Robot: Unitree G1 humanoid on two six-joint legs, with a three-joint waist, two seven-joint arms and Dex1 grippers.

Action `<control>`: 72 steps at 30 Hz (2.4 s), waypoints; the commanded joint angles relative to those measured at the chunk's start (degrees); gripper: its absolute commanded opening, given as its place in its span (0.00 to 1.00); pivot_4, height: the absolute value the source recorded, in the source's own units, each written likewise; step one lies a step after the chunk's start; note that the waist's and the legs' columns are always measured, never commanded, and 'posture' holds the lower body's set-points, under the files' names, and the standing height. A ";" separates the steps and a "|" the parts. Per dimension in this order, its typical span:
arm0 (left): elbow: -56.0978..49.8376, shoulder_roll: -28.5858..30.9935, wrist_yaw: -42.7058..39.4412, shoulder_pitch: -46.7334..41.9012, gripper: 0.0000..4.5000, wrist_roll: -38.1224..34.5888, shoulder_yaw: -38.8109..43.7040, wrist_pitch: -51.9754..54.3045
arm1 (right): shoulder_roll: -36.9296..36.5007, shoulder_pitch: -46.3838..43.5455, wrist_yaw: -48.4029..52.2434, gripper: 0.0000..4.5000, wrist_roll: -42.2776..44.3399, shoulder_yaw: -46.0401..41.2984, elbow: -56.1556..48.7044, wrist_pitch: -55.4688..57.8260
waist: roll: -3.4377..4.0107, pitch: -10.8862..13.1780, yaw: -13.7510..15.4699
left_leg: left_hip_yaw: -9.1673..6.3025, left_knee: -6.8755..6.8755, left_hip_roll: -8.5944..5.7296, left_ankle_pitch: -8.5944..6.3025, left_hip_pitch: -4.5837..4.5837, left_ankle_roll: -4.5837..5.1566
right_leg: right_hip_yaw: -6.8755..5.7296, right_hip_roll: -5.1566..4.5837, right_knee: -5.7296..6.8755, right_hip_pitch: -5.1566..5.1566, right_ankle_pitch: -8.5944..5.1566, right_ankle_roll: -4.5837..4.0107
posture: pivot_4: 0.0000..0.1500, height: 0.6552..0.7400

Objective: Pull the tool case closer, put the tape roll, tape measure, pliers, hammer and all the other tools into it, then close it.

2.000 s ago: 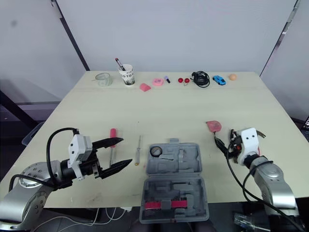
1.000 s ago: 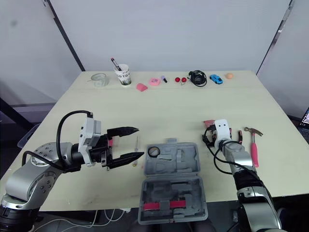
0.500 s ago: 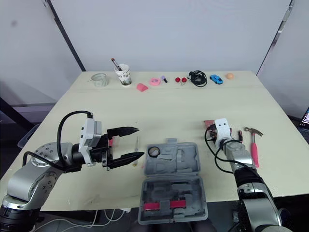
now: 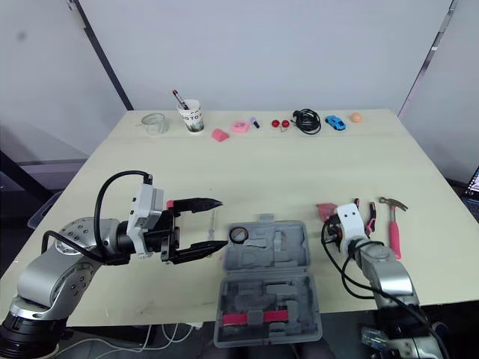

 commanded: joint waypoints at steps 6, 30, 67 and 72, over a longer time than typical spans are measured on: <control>1.12 1.50 -3.39 -1.60 1.00 -0.04 -0.03 -1.99 | -3.56 10.86 0.74 0.02 3.86 -1.16 -19.70 10.78 | -0.02 0.01 0.14 | -0.02 -0.02 0.00 0.00 -0.02 0.00 | -0.03 0.00 -0.03 0.00 -0.01 0.00 | 1.00 1.00; 2.64 1.80 -5.79 -1.65 1.00 -0.08 -0.51 -2.68 | -19.08 20.95 12.52 0.85 13.62 -2.89 -34.77 16.05 | -0.17 0.07 0.26 | -0.07 0.00 -0.03 -0.01 -0.06 0.01 | -0.03 -0.01 -0.05 -0.02 -0.15 -0.20 | 1.00 1.00; 13.84 3.26 -24.92 -6.68 1.00 0.65 -2.74 -13.97 | -25.48 -9.72 51.52 0.99 -6.53 13.36 24.33 -49.54 | -0.34 0.36 0.58 | -0.04 0.07 -0.07 0.01 -0.04 0.01 | 0.02 0.04 -0.02 0.03 -0.01 0.02 | 1.00 1.00; 12.16 3.63 -23.98 -4.99 1.00 0.13 -2.05 -13.40 | -22.66 -13.53 50.96 0.99 -8.51 13.94 31.06 -52.30 | -0.32 0.37 0.19 | 0.08 0.07 -0.07 0.01 -0.02 0.01 | 0.03 0.05 0.00 0.03 -0.01 0.03 | 1.00 1.00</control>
